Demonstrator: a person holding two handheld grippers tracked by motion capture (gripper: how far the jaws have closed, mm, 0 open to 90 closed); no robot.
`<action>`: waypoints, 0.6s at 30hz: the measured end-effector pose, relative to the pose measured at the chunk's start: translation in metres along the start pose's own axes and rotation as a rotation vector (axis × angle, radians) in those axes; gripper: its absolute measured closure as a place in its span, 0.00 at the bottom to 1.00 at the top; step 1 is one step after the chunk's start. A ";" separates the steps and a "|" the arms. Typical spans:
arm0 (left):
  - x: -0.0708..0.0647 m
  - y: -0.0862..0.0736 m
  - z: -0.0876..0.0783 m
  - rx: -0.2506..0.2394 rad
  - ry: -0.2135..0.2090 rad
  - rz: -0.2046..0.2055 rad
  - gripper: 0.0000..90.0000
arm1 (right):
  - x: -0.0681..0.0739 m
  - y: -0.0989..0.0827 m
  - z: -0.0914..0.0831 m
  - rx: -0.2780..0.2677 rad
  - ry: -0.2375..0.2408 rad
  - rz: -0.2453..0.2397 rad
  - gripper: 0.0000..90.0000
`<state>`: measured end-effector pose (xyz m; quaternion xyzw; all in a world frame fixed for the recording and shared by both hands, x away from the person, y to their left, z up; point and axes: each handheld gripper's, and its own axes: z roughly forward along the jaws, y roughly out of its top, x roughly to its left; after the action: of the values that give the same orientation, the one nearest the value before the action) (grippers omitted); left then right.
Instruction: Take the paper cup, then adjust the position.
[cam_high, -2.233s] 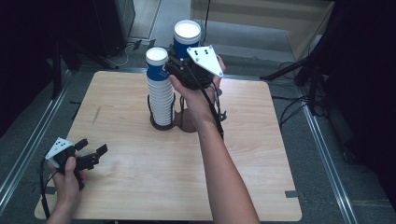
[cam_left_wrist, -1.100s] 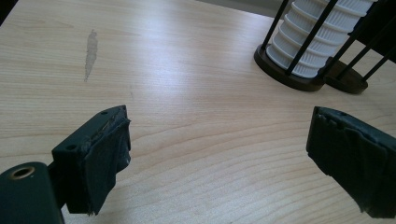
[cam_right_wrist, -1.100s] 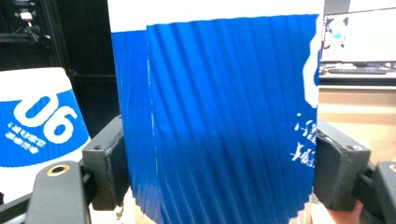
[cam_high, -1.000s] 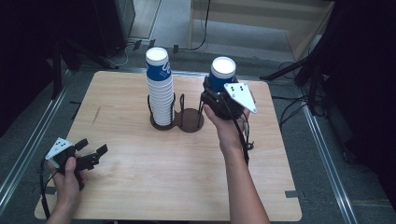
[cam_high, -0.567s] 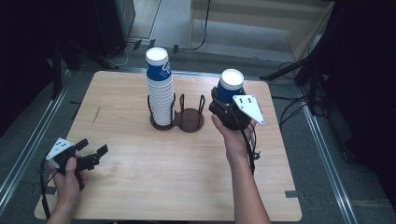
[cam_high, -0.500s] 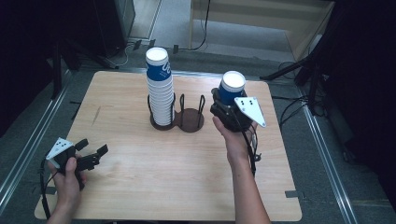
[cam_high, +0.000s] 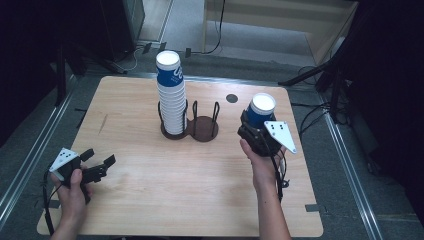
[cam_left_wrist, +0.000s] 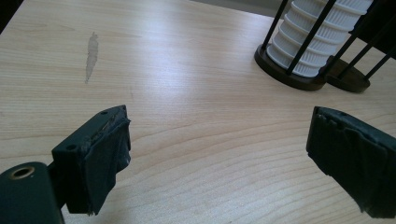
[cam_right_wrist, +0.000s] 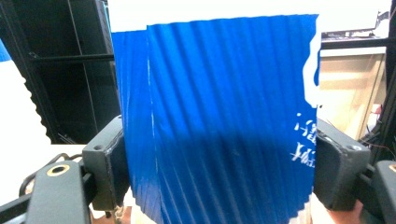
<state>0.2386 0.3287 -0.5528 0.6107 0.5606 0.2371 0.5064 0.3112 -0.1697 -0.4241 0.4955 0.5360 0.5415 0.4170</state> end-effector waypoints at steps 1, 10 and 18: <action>0.000 0.000 0.000 -0.002 0.000 -0.001 0.08 | -0.002 -0.002 -0.001 0.001 -0.002 0.001 0.23; 0.000 -0.001 -0.002 -0.034 -0.002 -0.015 0.08 | -0.016 -0.020 -0.012 0.023 -0.016 0.000 0.23; -0.002 -0.001 -0.002 -0.043 0.018 0.005 0.09 | -0.022 -0.038 -0.017 0.053 -0.008 0.000 0.23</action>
<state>0.2354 0.3275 -0.5525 0.5990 0.5585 0.2559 0.5136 0.2949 -0.1908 -0.4629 0.5087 0.5486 0.5252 0.4056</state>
